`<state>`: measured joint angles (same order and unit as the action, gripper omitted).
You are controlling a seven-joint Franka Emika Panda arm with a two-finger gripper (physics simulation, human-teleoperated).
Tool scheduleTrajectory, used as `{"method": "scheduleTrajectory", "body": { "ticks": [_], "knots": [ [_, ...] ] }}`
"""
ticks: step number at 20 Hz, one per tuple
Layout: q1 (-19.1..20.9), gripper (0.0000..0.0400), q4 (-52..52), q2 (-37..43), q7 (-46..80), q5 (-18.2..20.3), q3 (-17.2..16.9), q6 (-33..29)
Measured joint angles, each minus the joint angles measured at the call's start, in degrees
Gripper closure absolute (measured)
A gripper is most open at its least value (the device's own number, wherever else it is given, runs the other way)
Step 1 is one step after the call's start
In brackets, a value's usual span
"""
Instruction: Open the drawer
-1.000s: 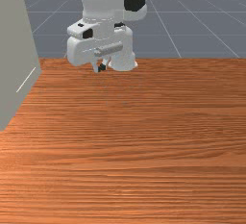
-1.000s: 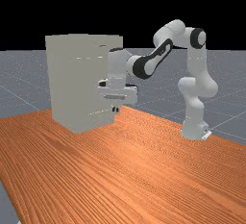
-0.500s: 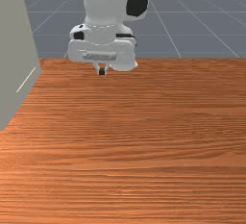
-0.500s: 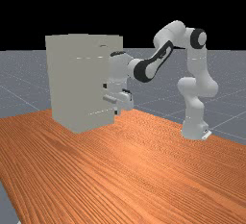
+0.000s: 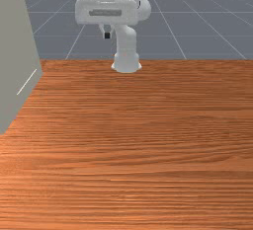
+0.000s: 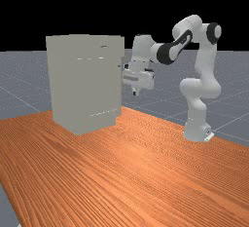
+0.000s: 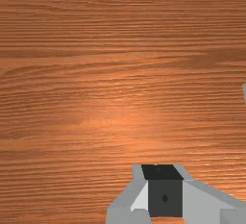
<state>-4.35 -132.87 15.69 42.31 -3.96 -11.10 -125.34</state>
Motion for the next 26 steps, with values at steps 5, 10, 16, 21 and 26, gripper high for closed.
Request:
{"method": "scheduleTrajectory", "body": {
  "ticks": [5, 10, 16, 21, 26],
  "knots": [
    [1.26, 0.0400, -15.49, 24.70, -0.31, -1.75, 1.63, 0.04],
    [2.50, 0.0400, -16.76, 33.23, -1.27, -2.56, 1.49, 2.18],
    [4.29, 0.0400, 1.47, 36.34, -4.82, -3.81, -0.51, 15.67],
    [6.33, 0.0400, 21.92, 35.90, -8.51, -5.59, -4.44, 25.35],
    [7.24, 0.0400, 37.93, 33.81, -12.90, -7.91, -12.29, 29.30]
  ]
}}
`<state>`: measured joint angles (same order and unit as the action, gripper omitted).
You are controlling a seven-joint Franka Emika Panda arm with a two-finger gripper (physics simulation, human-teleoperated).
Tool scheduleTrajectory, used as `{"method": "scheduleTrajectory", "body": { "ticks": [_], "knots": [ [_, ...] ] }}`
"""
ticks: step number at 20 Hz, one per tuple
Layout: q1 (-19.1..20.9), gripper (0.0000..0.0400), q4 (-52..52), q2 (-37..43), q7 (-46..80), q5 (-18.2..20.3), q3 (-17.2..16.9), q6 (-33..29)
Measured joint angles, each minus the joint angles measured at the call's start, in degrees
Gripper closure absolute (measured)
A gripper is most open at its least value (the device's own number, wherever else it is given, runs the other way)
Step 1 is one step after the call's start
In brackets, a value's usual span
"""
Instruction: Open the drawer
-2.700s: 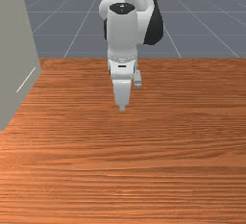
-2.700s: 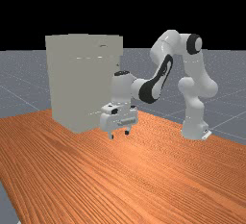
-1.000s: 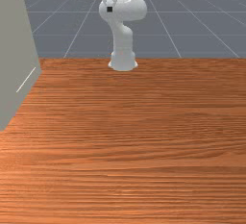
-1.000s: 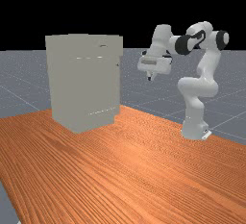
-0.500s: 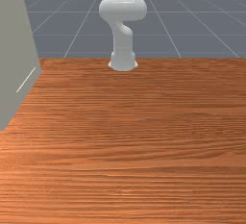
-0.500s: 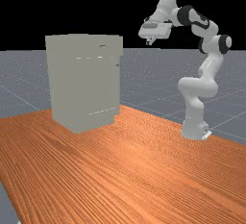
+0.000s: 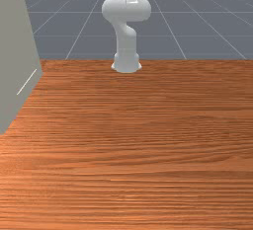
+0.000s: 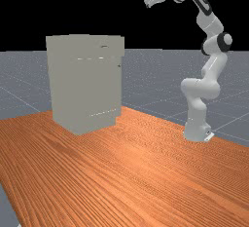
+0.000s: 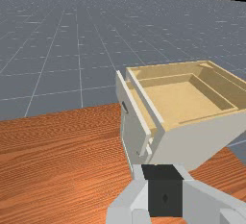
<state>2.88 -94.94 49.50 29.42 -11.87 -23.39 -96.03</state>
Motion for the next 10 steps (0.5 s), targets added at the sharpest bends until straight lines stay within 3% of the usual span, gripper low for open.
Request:
{"method": "scheduleTrajectory", "body": {
  "ticks": [2, 3, 4, 5, 7, 10],
  "knots": [
    [-0.53, 0.0400, 0.92, -2.53, -0.99, -0.54, -3.61, -0.25],
    [-0.81, 0.0243, 1.16, -4.04, -1.15, -0.80, -4.77, -0.64],
    [-1.19, 0.0148, 1.24, -5.71, -1.16, -1.01, -5.70, -1.40],
    [-1.64, 0.0090, 1.09, -7.37, -1.11, -1.12, -6.85, -2.71],
    [-2.37, 0.0033, 0.68, -10.63, -0.78, -1.31, -8.83, -4.93],
    [-3.40, 0.0007, -1.10, -13.99, -0.24, -0.94, -10.21, -6.29]
  ]
}}
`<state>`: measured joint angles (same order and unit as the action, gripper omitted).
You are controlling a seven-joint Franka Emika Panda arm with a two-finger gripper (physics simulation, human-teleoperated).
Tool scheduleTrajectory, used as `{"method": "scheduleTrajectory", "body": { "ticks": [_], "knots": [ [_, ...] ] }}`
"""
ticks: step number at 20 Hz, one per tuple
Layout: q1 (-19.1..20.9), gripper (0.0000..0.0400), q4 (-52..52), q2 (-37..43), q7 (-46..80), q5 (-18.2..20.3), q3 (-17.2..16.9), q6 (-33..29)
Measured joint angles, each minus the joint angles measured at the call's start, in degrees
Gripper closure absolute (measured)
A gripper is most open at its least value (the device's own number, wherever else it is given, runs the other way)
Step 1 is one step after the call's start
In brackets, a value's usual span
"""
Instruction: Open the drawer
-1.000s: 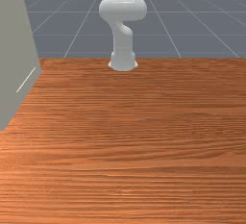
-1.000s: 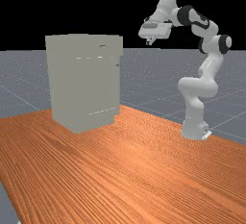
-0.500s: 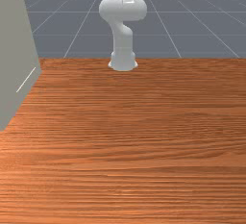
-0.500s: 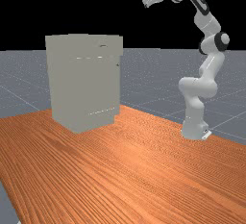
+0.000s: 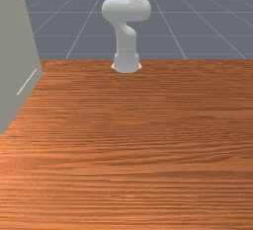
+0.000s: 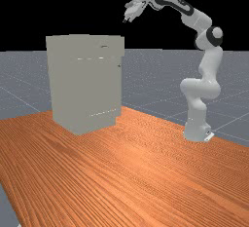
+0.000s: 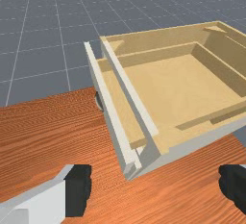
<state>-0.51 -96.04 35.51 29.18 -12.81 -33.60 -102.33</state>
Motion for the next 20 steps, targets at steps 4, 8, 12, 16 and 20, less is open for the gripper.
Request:
{"method": "scheduleTrajectory", "body": {
  "ticks": [4, 8, 12, 16, 20],
  "knots": [
    [-1.14, 0.0001, -9.23, -0.95, 0.76, 0.36, -0.54, -6.33],
    [-1.78, 0.0002, -11.88, -3.06, 1.16, 0.32, -1.05, -8.46],
    [-1.83, 0.0010, -13.16, -3.15, 1.26, 0.32, -1.12, -8.87],
    [-1.46, 0.0002, -15.13, -1.92, 1.48, -0.06, -0.48, -9.37],
    [-0.97, 0.0000, -16.70, -0.66, 1.75, -0.47, 0.71, -9.51]
  ]
}}
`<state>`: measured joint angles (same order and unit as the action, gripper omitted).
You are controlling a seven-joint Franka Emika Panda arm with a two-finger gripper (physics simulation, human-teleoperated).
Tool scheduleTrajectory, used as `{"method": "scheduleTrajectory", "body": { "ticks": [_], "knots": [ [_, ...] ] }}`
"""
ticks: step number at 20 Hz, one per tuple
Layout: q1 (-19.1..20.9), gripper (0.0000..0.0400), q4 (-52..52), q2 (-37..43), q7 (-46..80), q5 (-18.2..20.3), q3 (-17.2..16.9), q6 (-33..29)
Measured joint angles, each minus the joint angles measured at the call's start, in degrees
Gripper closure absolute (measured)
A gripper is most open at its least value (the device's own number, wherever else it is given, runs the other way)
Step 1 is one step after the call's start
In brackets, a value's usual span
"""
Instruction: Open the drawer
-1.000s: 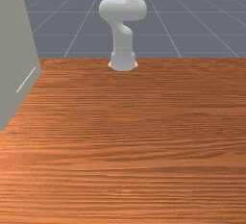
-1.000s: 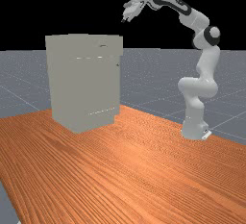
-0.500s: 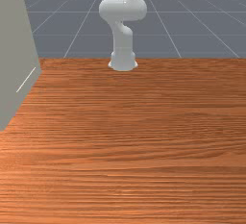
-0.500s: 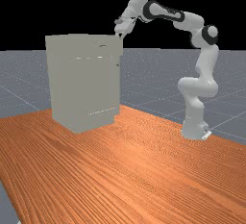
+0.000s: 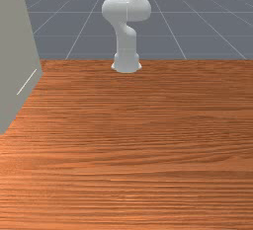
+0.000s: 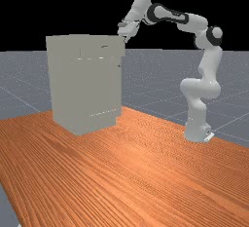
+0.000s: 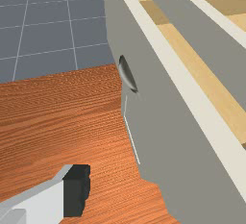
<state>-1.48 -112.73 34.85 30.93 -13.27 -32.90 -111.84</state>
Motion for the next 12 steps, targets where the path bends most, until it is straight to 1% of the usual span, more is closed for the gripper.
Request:
{"method": "scheduleTrajectory", "body": {
  "ticks": [2, 8, 12],
  "knots": [
    [0.29, 0.0000, -0.78, 0.52, 0.61, -0.01, 1.04, 0.18],
    [0.89, 0.0000, -3.01, 2.27, 3.26, 1.11, 5.67, 1.01],
    [0.08, 0.0000, -4.35, 2.74, 4.37, 2.35, 8.73, 0.65]
  ]
}}
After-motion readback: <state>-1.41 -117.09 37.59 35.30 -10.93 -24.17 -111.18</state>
